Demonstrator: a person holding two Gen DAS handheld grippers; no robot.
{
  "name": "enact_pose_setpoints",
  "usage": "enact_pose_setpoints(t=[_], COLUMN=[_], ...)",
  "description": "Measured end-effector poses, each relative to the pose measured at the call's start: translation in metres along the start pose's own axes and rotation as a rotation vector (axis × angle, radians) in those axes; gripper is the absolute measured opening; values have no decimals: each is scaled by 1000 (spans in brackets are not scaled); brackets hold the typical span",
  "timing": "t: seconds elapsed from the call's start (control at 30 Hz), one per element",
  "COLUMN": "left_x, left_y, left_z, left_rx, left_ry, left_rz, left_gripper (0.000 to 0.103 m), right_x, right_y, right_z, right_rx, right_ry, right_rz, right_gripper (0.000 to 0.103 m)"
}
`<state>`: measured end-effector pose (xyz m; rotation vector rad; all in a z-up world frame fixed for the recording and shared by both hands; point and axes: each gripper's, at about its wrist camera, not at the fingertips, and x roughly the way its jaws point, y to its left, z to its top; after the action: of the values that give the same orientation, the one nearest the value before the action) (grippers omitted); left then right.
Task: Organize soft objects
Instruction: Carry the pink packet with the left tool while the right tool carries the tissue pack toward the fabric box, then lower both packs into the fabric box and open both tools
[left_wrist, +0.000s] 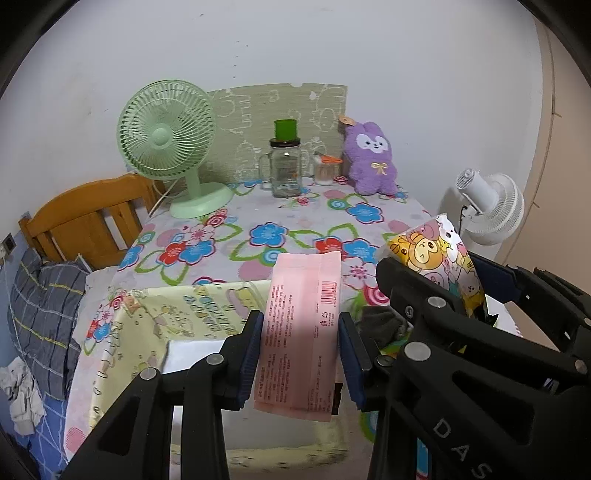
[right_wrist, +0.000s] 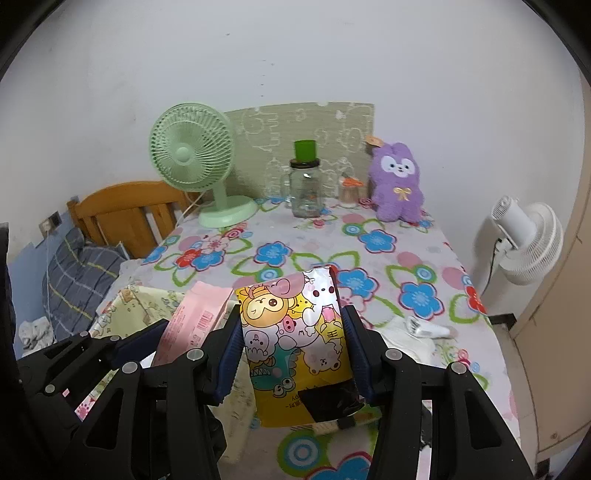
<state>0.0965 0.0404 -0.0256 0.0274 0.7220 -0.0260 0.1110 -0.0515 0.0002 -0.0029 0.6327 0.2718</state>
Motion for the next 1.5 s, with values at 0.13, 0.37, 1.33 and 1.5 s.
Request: enact_pose_setpoints(t=[0.13,0.37,1.33,1.5], left_x=[2,9,49,48], left_y=[16,42,107,106], left_z=[0,-2,-26,-26], left_rx=[-13,-28,-80,-79], left_ry=[-8,4,149,155], left_rz=[23,49,101,79], left_gripper=[41,41,68,76], right_x=[7,21,86,89], right_y=[15,39,103,103], right_z=[3,3,-6,-6], right_rx=[-19,-33,-172,-184], right_ry=[2,16,182,193], right_rz=[14,37,107,84], right_gripper=[55,55,57,70])
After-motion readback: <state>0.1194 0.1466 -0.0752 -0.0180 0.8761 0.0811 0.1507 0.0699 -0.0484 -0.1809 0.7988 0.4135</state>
